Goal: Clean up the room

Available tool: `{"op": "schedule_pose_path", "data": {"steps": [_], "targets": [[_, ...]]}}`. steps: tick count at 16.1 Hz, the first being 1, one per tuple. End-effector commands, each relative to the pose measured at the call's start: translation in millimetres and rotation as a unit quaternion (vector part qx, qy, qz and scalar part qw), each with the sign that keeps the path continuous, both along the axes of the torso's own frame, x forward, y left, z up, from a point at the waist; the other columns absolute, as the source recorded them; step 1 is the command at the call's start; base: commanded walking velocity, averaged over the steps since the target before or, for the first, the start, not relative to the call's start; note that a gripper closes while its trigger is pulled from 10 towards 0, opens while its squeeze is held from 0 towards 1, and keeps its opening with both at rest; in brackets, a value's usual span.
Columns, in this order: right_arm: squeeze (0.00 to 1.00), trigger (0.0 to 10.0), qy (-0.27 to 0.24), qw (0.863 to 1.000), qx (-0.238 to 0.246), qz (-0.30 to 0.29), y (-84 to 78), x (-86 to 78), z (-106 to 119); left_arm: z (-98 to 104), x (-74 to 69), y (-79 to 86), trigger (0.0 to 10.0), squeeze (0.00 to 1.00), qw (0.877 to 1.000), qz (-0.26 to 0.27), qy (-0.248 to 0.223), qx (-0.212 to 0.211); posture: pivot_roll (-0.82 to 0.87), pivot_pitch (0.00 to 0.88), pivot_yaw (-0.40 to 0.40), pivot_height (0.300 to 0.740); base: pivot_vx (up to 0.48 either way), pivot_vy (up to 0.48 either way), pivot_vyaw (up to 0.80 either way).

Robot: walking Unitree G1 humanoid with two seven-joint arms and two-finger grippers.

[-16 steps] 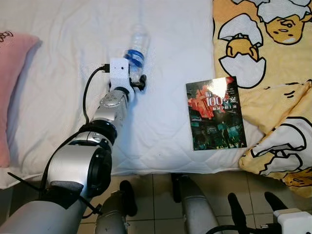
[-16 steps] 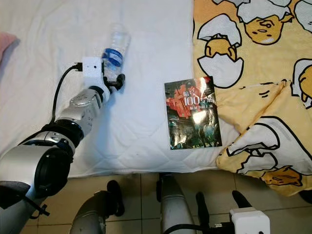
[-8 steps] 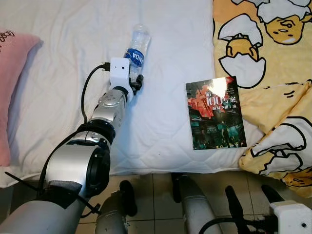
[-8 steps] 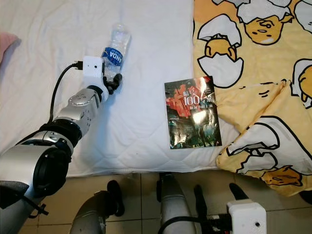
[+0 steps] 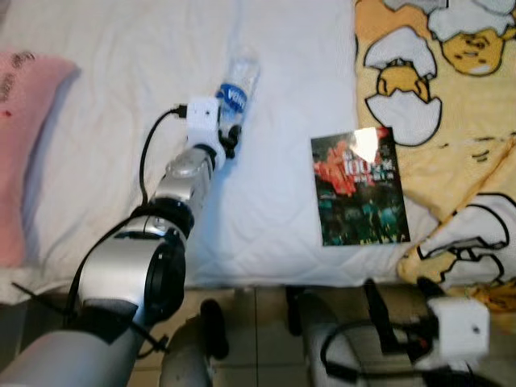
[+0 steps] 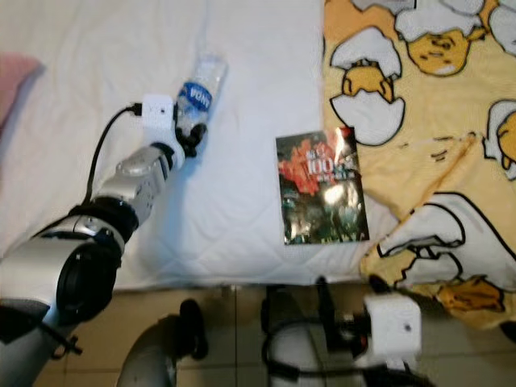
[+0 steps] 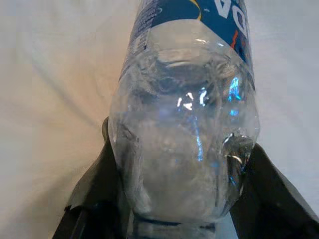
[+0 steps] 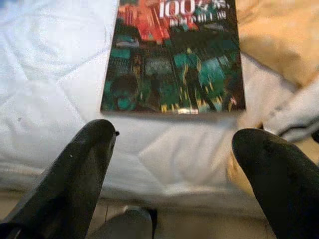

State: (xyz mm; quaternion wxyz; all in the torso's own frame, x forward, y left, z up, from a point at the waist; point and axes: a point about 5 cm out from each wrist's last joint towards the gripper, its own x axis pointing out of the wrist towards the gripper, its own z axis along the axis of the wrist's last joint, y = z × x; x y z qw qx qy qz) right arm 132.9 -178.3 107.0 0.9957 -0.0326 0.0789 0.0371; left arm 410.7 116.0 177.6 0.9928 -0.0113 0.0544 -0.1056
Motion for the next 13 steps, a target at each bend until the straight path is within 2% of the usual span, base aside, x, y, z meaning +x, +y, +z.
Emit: {"op": "schedule_pose_path", "data": {"steps": [1, 5, 6, 7, 9, 11, 12, 13], "targets": [[0.0, 10.0, 0.006, 1.0, 0.004, -0.016, -5.6, 5.9, -8, 6, 0.9, -9.1, 0.0, 0.0, 1.0, -0.025, -0.01, -0.004, -0.34, 0.201, 0.057, 0.74, 0.0, 0.0, 0.0], [0.0, 10.0, -0.036, 0.999, 0.014, -0.019, -9.5, 59.6, -15, 31, 6.0, -9.5, 0.0, 0.0, 0.998, -0.035, -0.053, -0.02, -0.28, 0.048, 0.075, 0.74, 0.0, 0.0, 0.0], [0.0, 10.0, -0.052, 0.998, 0.013, -0.017, -9.9, 71.7, -12, 41, 7.5, -6.5, 0.0, 0.0, 0.996, -0.038, -0.077, -0.027, -0.26, 0.016, 0.07, 0.74, 0.0, 0.0, 0.0], [0.0, 10.0, -0.06, 0.998, 0.011, -0.016, -11.6, 82.1, -11, 45, 7.7, -6.1, 0.0, 0.0, 0.995, -0.043, -0.09, -0.023, -0.25, 0.0, 0.073, 0.74, 0.0, 0.0, 0.0], [0.0, 10.0, -0.087, 0.996, 0.009, -0.016, -17.3, 107.5, -7, 57, 7.1, 0.0, 0.0, 0.0, 0.989, -0.062, -0.131, -0.041, -0.2, 0.0, 0.066, 0.74, 0.0, 0.0, 0.0], [0.0, 10.0, -0.109, 0.994, 0.016, -0.026, -24.8, 128.3, 0, 56, 2.1, 10.3, 0.0, 0.0, 0.982, -0.068, -0.17, -0.052, -0.16, 0.0, 0.048, 0.74, 0.0, 0.0, 0.0], [0.0, 10.0, -0.114, 0.993, 0.018, -0.028, -25.6, 131.8, 2, 54, 0.5, 13.4, 0.0, 0.0, 0.98, -0.065, -0.176, -0.061, -0.16, 0.0, 0.048, 0.74, 0.0, 0.0, 0.0], [0.0, 10.0, -0.129, 0.991, 0.02, -0.028, -29.9, 143.5, 9, 35, -12.3, 21.1, 0.0, 0.0, 0.977, -0.063, -0.194, -0.058, -0.12, 0.0, 0.027, 0.74, 0.0, 0.0, 0.0]]}}
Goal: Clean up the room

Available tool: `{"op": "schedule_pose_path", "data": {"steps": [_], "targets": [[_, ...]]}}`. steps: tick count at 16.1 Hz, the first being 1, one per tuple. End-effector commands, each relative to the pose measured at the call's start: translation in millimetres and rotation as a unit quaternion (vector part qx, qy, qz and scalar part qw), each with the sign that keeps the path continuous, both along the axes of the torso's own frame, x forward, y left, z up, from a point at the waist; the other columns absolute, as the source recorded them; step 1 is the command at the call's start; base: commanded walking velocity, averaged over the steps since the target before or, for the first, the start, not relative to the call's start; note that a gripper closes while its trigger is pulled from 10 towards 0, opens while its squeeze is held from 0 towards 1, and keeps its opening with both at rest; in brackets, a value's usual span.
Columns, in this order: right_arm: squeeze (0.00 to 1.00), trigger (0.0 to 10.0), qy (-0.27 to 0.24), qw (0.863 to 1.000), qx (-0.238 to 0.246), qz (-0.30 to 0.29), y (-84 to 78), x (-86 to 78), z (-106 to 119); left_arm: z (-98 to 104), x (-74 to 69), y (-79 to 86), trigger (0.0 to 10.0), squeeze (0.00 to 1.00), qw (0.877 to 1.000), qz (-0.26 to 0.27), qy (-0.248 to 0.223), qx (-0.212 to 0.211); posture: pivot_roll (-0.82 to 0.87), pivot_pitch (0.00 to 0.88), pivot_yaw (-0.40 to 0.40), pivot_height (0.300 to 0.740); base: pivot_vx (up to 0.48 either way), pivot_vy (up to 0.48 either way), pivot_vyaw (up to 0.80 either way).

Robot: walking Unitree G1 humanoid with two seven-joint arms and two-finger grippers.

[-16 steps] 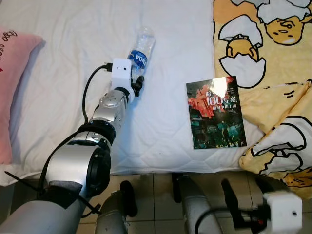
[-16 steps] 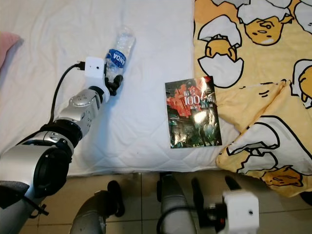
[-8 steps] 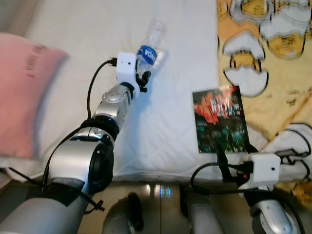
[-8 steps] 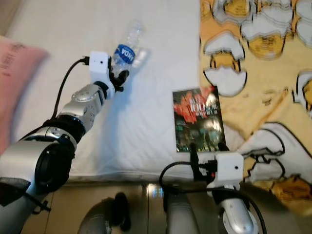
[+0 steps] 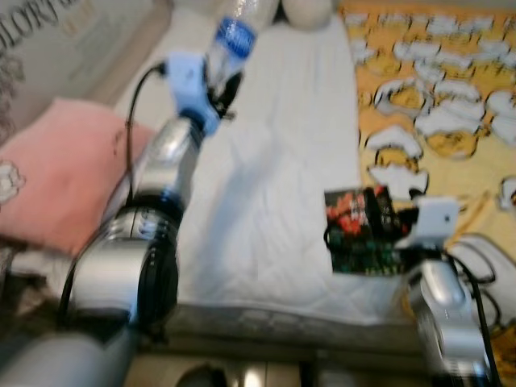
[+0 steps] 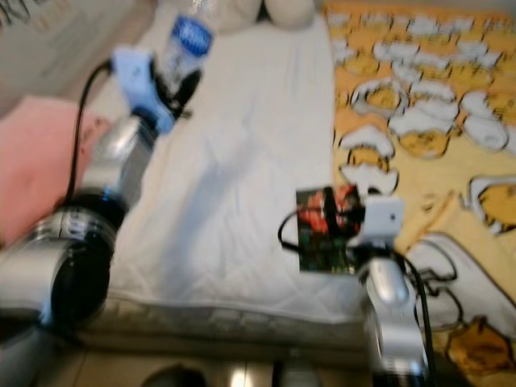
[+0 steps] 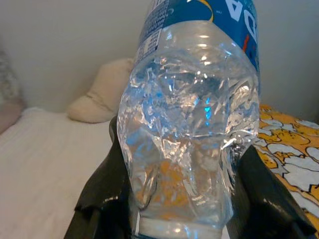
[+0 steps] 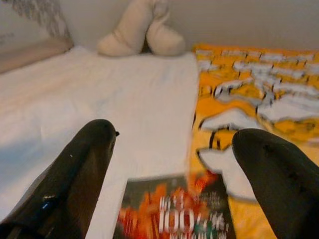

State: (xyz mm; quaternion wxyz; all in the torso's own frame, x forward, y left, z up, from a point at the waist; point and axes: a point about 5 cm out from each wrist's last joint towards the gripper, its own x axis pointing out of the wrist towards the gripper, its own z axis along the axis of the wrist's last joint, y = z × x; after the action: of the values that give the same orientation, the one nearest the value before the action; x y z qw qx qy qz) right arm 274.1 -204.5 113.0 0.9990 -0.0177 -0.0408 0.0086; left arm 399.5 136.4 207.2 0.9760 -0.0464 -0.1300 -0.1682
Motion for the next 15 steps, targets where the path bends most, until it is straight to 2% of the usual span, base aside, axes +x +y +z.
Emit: {"op": "schedule_pose_path", "data": {"steps": [1, 4, 6, 7, 8, 11, 15], "targets": [[0.0, 10.0, -0.013, 1.0, 0.002, -0.002, -5.1, 4.8, 5, -5, -9.8, 5.5, 0.0, 0.0, 1.0, 0.006, -0.018, -0.001, -0.11, 0.0, 0.021, 0.74, 0.0, 0.0, 0.0], [0.0, 10.0, -0.063, 0.998, 0.001, -0.011, -5.1, 11.4, 19, -46, -61.9, 30.3, 0.0, 0.0, 0.996, 0.087, -0.004, -0.016, -0.04, 0.0, -0.009, 0.74, 0.0, 0.0, 0.0], [0.0, 10.0, -0.071, 0.997, 0.011, -0.006, 1.2, 14.3, 22, -60, -78.0, 30.5, 0.0, 0.0, 0.995, 0.095, 0.01, -0.011, -0.04, 0.0, -0.013, 0.74, 0.0, 0.0, 0.0], [0.0, 10.0, -0.07, 0.997, 0.014, -0.003, 5.0, 14.7, 20, -65, -87.9, 26.2, 0.0, 0.0, 0.996, 0.088, 0.007, 0.007, -0.03, 0.0, -0.015, 0.74, 0.0, 0.0, 0.0], [0.0, 10.0, -0.056, 0.998, 0.02, -0.004, 6.3, 10.7, 10, -67, -97.3, 13.7, 10.0, 0.0, 0.998, 0.059, 0.023, 0.016, -0.04, 0.0, -0.017, 0.74, 0.0, 0.0, 0.0], [0.0, 10.0, -0.041, 0.999, 0.014, 0.0, 5.3, 8.5, 3, -62, -101.6, -2.6, 10.0, 0.0, 0.999, 0.021, 0.025, 0.005, -0.08, 0.0, -0.009, 0.74, 0.0, 0.0, 0.0], [0.0, 10.0, -0.032, 0.999, -0.005, 0.006, 2.1, 8.1, 0, -64, -103.5, -19.4, 10.0, 0.0, 0.999, -0.024, 0.036, -0.002, -0.12, 0.0, 0.003, 0.74, 0.0, -0.48, 0.0]]}}
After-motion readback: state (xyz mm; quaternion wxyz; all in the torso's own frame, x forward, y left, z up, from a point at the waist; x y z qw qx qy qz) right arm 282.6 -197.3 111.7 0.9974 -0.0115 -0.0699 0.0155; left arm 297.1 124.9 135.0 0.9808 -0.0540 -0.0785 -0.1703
